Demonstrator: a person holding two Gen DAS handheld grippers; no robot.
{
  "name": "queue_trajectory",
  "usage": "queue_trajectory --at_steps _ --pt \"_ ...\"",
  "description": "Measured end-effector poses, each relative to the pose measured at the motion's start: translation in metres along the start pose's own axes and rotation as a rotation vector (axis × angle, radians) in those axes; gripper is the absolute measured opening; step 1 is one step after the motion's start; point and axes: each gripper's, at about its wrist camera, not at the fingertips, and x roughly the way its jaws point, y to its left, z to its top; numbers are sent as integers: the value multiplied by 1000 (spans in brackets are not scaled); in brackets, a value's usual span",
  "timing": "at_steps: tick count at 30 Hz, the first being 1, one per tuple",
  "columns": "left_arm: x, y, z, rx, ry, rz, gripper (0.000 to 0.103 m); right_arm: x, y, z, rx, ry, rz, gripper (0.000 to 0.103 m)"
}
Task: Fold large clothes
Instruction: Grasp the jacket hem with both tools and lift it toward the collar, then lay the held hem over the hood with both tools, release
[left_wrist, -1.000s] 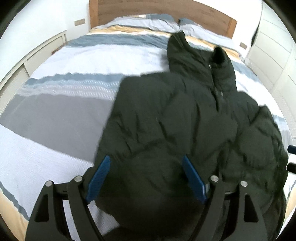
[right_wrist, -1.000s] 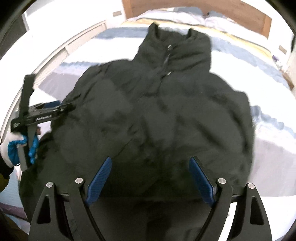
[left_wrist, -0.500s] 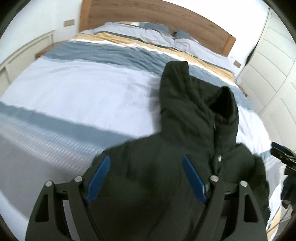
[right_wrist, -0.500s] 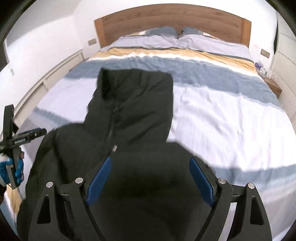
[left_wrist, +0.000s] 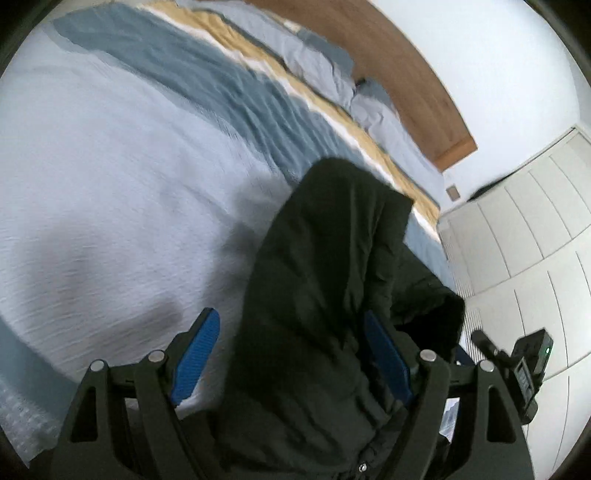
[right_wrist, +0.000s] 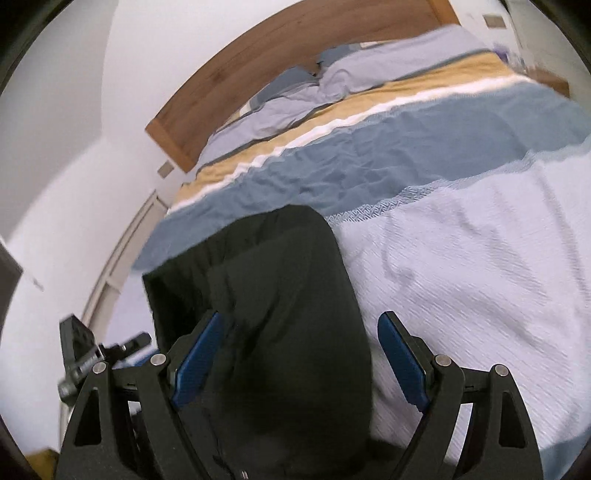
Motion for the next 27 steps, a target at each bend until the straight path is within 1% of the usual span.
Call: queue_trajectory --at_steps 2,5,6,8,10,11,12,13,15,16,17,18,20,23,27 --pt "15 -3 2 7 24 33 80 11 4 4 0 -2 -4 85" --pt "31 -3 5 -28 32 73 80 28 7 10 15 13 9 85" --pt "35 -3 5 -29 41 91 80 32 9 11 9 24 2 85" --pt "47 -6 1 -12 79 162 79 43 14 10 -21 50 -49 85" --pt "57 -8 -3 1 107 220 73 54 16 8 -20 73 -87 85" --pt "61 -8 -4 8 123 237 59 57 16 7 -17 86 -104 84" --pt "67 -9 -7 20 149 255 43 59 16 5 -23 96 -120 75" --pt "71 -10 -9 28 161 264 39 65 17 4 -43 118 -151 67" --pt "76 -17 -13 67 170 281 20 68 19 0 -77 144 -183 32" --pt "77 -21 -14 94 172 294 17 68 20 -2 -100 149 -194 23" --pt "77 -26 -15 124 172 307 12 66 24 -3 -128 150 -206 18" --pt "76 -34 -16 170 168 326 10 62 27 -4 -155 149 -209 14" --pt "72 -43 -21 207 163 342 9 52 34 -4 -192 139 -207 13" --pt "55 -53 -25 219 153 322 8 19 53 -6 -282 117 -181 11" --pt "15 -68 -41 284 120 290 8 -31 77 -21 -426 105 -126 11"
